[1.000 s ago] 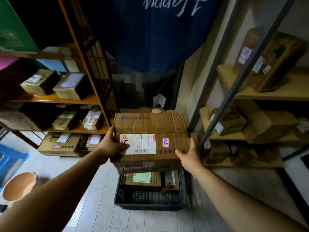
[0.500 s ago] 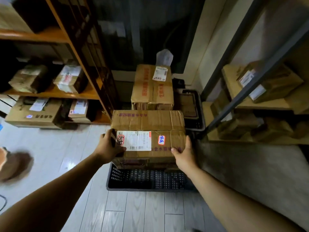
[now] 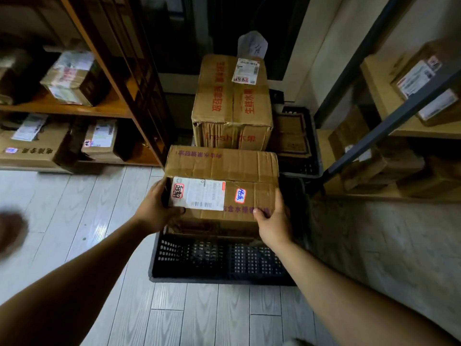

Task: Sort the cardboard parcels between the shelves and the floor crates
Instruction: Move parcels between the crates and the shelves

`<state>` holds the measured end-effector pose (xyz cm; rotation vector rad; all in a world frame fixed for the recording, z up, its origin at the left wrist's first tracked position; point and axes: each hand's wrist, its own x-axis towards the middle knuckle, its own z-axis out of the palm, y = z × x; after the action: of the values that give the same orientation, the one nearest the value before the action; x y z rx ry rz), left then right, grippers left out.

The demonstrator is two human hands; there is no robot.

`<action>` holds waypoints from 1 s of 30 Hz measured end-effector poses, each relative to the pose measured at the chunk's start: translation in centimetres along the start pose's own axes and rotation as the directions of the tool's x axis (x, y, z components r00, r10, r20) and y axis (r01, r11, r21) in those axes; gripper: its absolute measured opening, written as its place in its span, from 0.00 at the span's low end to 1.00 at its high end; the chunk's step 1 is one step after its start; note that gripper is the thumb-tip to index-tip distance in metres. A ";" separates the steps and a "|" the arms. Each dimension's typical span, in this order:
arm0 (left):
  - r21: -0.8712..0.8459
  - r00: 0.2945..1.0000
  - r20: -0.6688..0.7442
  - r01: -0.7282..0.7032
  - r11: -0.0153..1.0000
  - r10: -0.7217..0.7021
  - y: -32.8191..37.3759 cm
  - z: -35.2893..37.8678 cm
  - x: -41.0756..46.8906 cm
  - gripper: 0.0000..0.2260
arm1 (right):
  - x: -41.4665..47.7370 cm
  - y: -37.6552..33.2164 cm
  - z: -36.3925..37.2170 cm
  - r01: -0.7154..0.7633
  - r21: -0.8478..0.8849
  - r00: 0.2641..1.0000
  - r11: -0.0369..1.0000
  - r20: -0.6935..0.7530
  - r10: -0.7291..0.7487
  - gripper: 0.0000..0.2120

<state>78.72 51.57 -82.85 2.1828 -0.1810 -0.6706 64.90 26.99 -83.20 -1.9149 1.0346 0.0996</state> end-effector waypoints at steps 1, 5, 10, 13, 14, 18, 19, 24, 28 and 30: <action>0.034 1.000 0.012 0.003 0.999 -0.003 0.2 -0.2 0.3 0.38 | 0.2 0.0 0.1 0.023 -0.042 1.000 0.999 0.005 -0.023 0.36; 0.183 0.993 0.102 0.042 0.982 -0.061 0.4 -0.3 0.2 0.48 | 0.5 0.1 -0.2 -0.001 -0.242 0.993 0.970 0.111 0.029 0.34; 0.476 0.979 0.101 0.108 0.873 -0.176 5.8 -1.2 -2.6 0.45 | -0.6 -3.5 -4.2 -0.049 -0.359 0.976 0.932 0.181 0.121 0.36; 0.499 0.974 0.144 0.081 0.863 -0.174 9.5 -2.1 -5.4 0.41 | -2.7 -5.7 -7.6 -0.032 -0.339 0.966 0.940 0.232 0.117 0.38; 0.510 0.971 0.162 0.069 0.857 -0.175 11.3 -2.6 -6.6 0.41 | -3.8 -6.7 -9.3 -0.034 -0.310 0.964 0.950 0.242 0.113 0.38; 0.528 0.977 0.172 0.019 0.849 -0.129 19.8 -4.1 -11.0 0.39 | -7.9 -10.1 -16.9 -0.004 -0.310 0.965 0.951 0.248 0.085 0.32; 0.529 0.978 0.173 0.005 0.849 -0.114 21.4 -4.4 -11.8 0.38 | -8.7 -10.6 -18.3 0.003 -0.312 0.965 0.950 0.250 0.079 0.32; 0.550 0.980 0.187 -0.044 0.834 -0.072 31.4 -5.1 -16.5 0.37 | -13.0 -12.9 -28.0 0.001 -0.297 0.956 0.955 0.281 0.087 0.32; 0.549 0.983 0.186 -0.104 0.829 0.000 38.9 -5.3 -19.6 0.34 | -15.7 -14.5 -34.8 0.009 -0.274 0.965 0.962 0.253 0.063 0.33; 0.556 0.973 0.221 -0.177 0.812 0.061 41.7 -5.2 -20.9 0.34 | -18.0 -15.4 -38.2 0.001 -0.269 0.978 0.963 0.199 0.055 0.30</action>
<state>67.73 35.29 -40.26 2.6447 -0.7007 -0.8346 51.52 12.63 -42.74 -2.0811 0.9444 0.4651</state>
